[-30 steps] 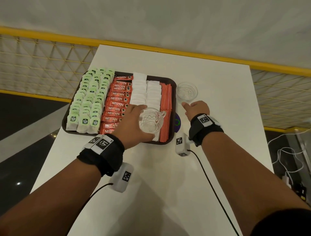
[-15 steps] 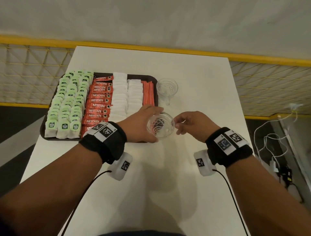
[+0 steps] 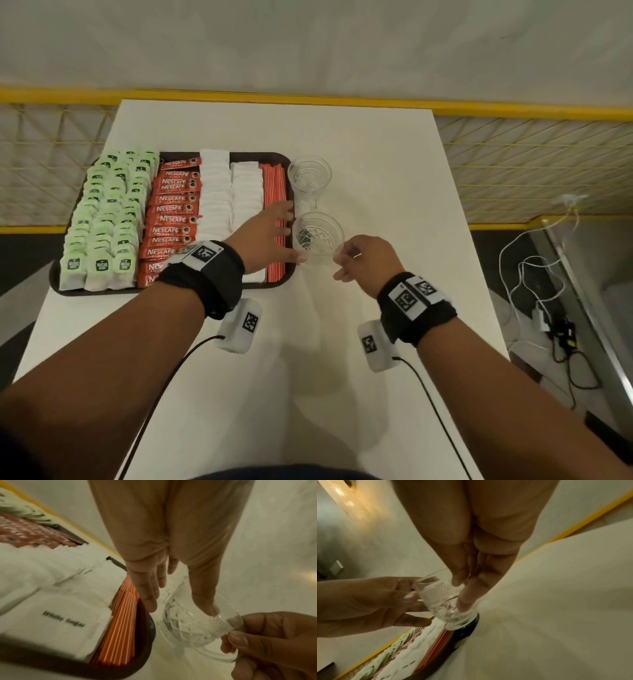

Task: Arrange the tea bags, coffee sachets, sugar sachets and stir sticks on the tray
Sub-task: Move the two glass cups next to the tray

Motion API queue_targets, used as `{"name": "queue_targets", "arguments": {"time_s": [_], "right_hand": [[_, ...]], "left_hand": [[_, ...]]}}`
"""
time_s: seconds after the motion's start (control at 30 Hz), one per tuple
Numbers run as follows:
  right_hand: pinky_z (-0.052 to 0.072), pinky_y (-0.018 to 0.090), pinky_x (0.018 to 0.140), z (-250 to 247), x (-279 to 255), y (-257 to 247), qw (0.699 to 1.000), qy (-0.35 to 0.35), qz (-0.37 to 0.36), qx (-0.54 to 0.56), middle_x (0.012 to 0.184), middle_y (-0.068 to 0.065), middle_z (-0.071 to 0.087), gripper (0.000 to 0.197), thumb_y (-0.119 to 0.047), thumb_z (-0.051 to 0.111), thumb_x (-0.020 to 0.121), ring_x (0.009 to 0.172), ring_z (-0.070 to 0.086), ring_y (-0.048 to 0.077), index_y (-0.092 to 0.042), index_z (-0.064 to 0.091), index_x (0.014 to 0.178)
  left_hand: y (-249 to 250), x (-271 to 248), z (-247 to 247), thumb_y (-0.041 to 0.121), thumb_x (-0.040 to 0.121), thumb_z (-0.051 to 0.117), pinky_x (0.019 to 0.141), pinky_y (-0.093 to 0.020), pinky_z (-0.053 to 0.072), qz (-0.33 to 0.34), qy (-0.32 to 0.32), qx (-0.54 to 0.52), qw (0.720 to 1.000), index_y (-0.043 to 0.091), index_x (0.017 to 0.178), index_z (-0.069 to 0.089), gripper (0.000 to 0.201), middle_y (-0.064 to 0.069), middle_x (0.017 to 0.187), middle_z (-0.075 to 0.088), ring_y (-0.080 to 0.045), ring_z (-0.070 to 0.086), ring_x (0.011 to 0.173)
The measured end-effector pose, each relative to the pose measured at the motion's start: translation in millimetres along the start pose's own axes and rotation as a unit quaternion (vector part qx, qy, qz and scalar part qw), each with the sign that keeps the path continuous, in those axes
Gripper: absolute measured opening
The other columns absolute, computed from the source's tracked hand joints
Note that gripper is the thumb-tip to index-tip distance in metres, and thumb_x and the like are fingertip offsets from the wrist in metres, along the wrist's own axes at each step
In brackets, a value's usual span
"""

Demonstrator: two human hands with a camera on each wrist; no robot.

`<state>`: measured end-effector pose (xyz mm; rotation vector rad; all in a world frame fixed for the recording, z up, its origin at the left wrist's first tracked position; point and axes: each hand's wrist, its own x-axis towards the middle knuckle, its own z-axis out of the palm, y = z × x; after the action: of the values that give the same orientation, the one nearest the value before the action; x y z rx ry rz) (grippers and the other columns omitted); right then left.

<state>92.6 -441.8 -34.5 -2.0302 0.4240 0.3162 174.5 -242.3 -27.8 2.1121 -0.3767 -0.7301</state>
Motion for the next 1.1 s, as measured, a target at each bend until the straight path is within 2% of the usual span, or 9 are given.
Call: {"name": "queue_targets", "arguments": {"time_s": [0.1, 0.2, 0.3, 0.4, 0.53, 0.67, 0.77, 0.93, 1.1], "right_hand": [[0.061, 0.035, 0.072, 21.7, -1.1, 3.7, 0.999, 0.035, 0.031, 0.028, 0.078, 0.004, 0.070, 0.005, -0.013, 0.063, 0.092, 0.067, 0.073, 0.017, -0.011, 0.059, 0.090], [0.060, 0.045, 0.075, 38.5, -0.4, 9.8, 0.994, 0.069, 0.048, 0.073, 0.073, 0.005, 0.069, 0.010, -0.013, 0.062, 0.092, 0.065, 0.073, 0.020, -0.013, 0.057, 0.083], [0.059, 0.049, 0.078, 47.9, 0.7, 11.7, 0.988, 0.084, 0.052, 0.116, 0.072, 0.003, 0.067, 0.015, -0.011, 0.061, 0.092, 0.067, 0.073, 0.025, -0.016, 0.054, 0.079], [0.059, 0.046, 0.078, 48.5, 1.5, 9.1, 0.988, 0.078, 0.052, 0.120, 0.076, 0.002, 0.065, 0.011, -0.011, 0.062, 0.092, 0.070, 0.073, 0.025, -0.012, 0.055, 0.084], [0.061, 0.037, 0.073, 45.0, 3.7, 12.9, 0.990, 0.060, 0.051, 0.120, 0.091, 0.010, 0.067, 0.013, -0.011, 0.068, 0.088, 0.071, 0.073, 0.025, -0.005, 0.060, 0.096], [0.061, 0.036, 0.071, 34.9, 3.8, 17.4, 0.994, 0.040, 0.023, 0.101, 0.088, 0.008, 0.069, 0.019, -0.021, 0.072, 0.087, 0.069, 0.073, 0.022, -0.005, 0.063, 0.092], [0.057, 0.031, 0.070, 22.2, 4.4, 20.4, 0.996, 0.075, 0.020, 0.038, 0.075, 0.003, 0.072, 0.031, -0.040, 0.063, 0.092, 0.063, 0.071, 0.015, -0.010, 0.062, 0.091], [0.058, 0.032, 0.079, 20.6, 16.2, 29.2, 0.988, 0.097, 0.007, 0.123, 0.114, 0.005, 0.063, 0.022, -0.018, 0.051, 0.099, 0.082, 0.070, 0.016, -0.013, 0.059, 0.120], [0.057, 0.029, 0.078, 32.4, 21.8, 29.5, 0.983, 0.046, 0.017, 0.178, 0.116, 0.008, 0.062, 0.031, -0.008, 0.051, 0.098, 0.087, 0.070, 0.019, -0.012, 0.053, 0.129]], "left_hand": [[-12.2, 0.7, 7.2, 0.019, 0.074, 0.085, 0.074, -0.015, 0.047, -0.024, 0.032, -0.024, 0.999, 0.018, 0.133, 0.051, 0.068, 0.006, 0.123, 0.061, -0.007, 0.063, 0.102], [-18.6, 2.4, 14.1, 0.016, 0.076, 0.083, 0.077, -0.013, 0.049, -0.028, 0.047, -0.063, 0.997, 0.019, 0.128, 0.056, 0.058, 0.011, 0.114, 0.065, 0.003, 0.062, 0.097], [-22.7, 5.5, 15.8, 0.011, 0.079, 0.080, 0.083, -0.017, 0.052, -0.028, 0.059, -0.100, 0.993, 0.016, 0.132, 0.055, 0.059, 0.008, 0.120, 0.065, -0.003, 0.063, 0.103], [-26.3, 7.5, 15.6, 0.007, 0.082, 0.076, 0.096, -0.031, 0.053, -0.025, 0.055, -0.092, 0.994, 0.015, 0.136, 0.053, 0.059, 0.003, 0.127, 0.064, -0.011, 0.064, 0.108], [-27.6, 8.4, 13.9, 0.006, 0.085, 0.072, 0.096, -0.028, 0.052, -0.019, 0.053, -0.079, 0.995, 0.015, 0.136, 0.053, 0.056, 0.002, 0.127, 0.064, -0.009, 0.065, 0.108], [-26.9, 7.5, 10.9, 0.008, 0.085, 0.072, 0.100, -0.036, 0.051, -0.021, 0.046, -0.074, 0.996, 0.014, 0.138, 0.051, 0.058, 0.000, 0.130, 0.062, -0.012, 0.064, 0.110], [-26.4, 4.4, 9.0, 0.012, 0.085, 0.073, 0.093, -0.025, 0.050, -0.028, 0.050, -0.071, 0.996, 0.014, 0.142, 0.047, 0.062, 0.003, 0.133, 0.059, -0.012, 0.062, 0.111], [-22.1, 0.9, 17.5, 0.019, 0.077, 0.083, 0.087, -0.025, 0.051, -0.028, 0.046, -0.073, 0.996, 0.020, 0.145, 0.039, 0.081, 0.004, 0.138, 0.053, -0.012, 0.063, 0.106], [-15.7, 2.0, 22.5, 0.021, 0.075, 0.084, 0.088, -0.026, 0.049, -0.026, 0.060, -0.072, 0.995, 0.020, 0.145, 0.038, 0.083, 0.000, 0.144, 0.049, -0.017, 0.060, 0.114]]}}
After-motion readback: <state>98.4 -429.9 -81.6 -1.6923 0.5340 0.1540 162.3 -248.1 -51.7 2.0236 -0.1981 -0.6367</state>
